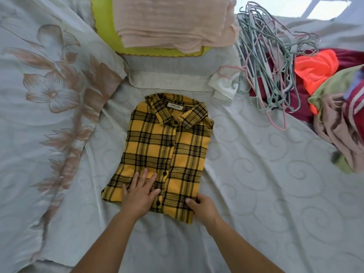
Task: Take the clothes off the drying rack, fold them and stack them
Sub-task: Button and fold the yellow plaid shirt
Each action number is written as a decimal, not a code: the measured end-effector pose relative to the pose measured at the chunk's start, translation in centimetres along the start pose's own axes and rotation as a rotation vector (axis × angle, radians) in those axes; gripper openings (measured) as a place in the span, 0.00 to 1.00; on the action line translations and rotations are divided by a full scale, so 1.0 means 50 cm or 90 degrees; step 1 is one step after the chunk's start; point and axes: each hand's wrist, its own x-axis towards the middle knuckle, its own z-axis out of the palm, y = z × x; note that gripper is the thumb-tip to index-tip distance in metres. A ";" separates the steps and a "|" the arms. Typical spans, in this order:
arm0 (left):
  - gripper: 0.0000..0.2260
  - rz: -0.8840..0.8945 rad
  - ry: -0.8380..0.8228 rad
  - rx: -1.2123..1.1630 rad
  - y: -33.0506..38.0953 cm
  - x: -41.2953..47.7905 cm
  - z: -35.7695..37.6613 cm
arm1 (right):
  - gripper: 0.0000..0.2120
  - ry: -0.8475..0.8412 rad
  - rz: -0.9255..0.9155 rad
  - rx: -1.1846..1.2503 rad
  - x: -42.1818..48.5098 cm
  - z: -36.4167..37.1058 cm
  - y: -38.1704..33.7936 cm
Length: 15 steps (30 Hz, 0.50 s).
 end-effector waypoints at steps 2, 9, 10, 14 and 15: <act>0.24 -0.005 0.015 -0.053 0.005 -0.006 -0.009 | 0.06 -0.003 0.007 0.007 -0.010 -0.028 -0.012; 0.20 -0.046 0.127 -0.369 0.086 -0.049 -0.044 | 0.07 0.097 -0.021 0.168 -0.033 -0.213 -0.058; 0.20 -0.058 0.128 -0.386 0.106 -0.055 -0.046 | 0.07 0.110 -0.026 0.187 -0.036 -0.246 -0.064; 0.17 -0.091 0.155 -0.531 0.207 -0.082 -0.038 | 0.06 0.189 -0.085 0.216 -0.055 -0.408 -0.081; 0.16 -0.110 0.157 -0.583 0.237 -0.090 -0.029 | 0.06 0.229 -0.113 0.204 -0.060 -0.459 -0.084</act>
